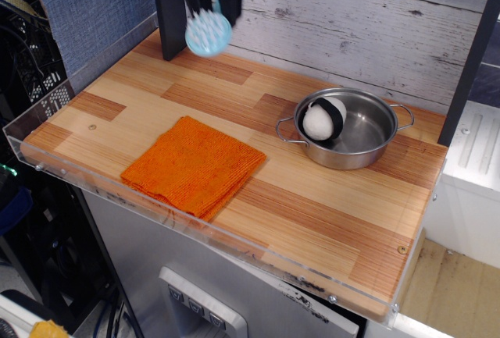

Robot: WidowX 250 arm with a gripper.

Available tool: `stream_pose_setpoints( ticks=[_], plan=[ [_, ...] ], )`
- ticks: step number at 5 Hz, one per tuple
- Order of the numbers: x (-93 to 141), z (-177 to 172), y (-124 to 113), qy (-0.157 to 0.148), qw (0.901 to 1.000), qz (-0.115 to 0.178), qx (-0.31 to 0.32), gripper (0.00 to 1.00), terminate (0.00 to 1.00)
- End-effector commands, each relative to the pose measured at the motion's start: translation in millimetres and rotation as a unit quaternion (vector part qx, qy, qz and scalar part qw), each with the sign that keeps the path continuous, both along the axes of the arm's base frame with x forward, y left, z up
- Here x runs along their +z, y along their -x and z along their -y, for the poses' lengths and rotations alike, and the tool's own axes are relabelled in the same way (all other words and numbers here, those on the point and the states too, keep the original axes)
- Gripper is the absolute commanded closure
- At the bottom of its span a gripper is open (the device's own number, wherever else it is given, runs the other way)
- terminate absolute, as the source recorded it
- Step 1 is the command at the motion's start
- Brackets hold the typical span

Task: Put the brush to the right of the cloth.

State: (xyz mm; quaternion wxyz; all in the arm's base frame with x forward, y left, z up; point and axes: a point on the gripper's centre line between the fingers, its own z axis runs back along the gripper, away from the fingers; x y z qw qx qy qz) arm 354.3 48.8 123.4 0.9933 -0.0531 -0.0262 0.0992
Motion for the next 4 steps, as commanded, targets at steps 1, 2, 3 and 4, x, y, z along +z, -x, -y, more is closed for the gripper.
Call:
stream_pose_setpoints(
  ticks=[1,2,3,4],
  plan=[
    [-1,49,57,-0.031,0.9968,0.035,-0.065,1.0,0.0],
    [-17,62,74,-0.04,0.9973,0.031,-0.053,1.0,0.0],
    [-39,74,83,-0.036,0.9985,0.014,-0.037,1.0,0.0],
    [-62,93,88,-0.037,0.9985,-0.005,-0.04,1.0,0.0]
  ],
)
